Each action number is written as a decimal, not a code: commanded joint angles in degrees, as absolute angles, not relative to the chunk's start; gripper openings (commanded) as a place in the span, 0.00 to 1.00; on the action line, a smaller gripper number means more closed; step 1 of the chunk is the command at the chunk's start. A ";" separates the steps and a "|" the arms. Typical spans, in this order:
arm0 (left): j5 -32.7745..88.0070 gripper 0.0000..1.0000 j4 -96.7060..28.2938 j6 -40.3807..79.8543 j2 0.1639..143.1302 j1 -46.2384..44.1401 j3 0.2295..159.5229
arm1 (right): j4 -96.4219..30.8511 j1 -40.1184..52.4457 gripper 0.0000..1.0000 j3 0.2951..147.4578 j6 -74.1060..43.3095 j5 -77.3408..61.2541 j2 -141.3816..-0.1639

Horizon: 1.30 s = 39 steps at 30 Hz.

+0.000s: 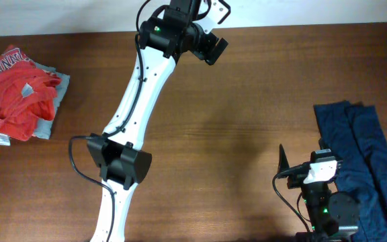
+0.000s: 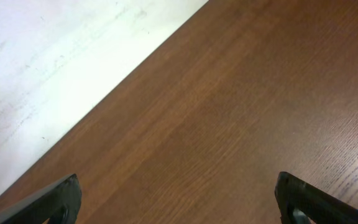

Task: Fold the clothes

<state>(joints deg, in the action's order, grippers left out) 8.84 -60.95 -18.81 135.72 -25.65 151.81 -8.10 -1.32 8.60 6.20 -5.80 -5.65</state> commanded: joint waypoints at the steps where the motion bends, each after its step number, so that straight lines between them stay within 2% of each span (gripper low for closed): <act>1: 8.71 0.99 -60.93 -18.24 133.82 -25.52 151.96 | -7.84 -0.80 0.99 4.62 5.54 -5.30 -1.37; 39: 6.15 0.99 -61.49 -18.48 133.47 -25.52 151.96 | -5.93 -0.80 0.99 1.28 5.54 -5.72 -0.19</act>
<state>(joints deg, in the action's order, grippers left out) 7.14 -61.78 -18.81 135.72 -25.65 151.81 -6.13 -1.32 1.85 6.17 -5.80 -0.84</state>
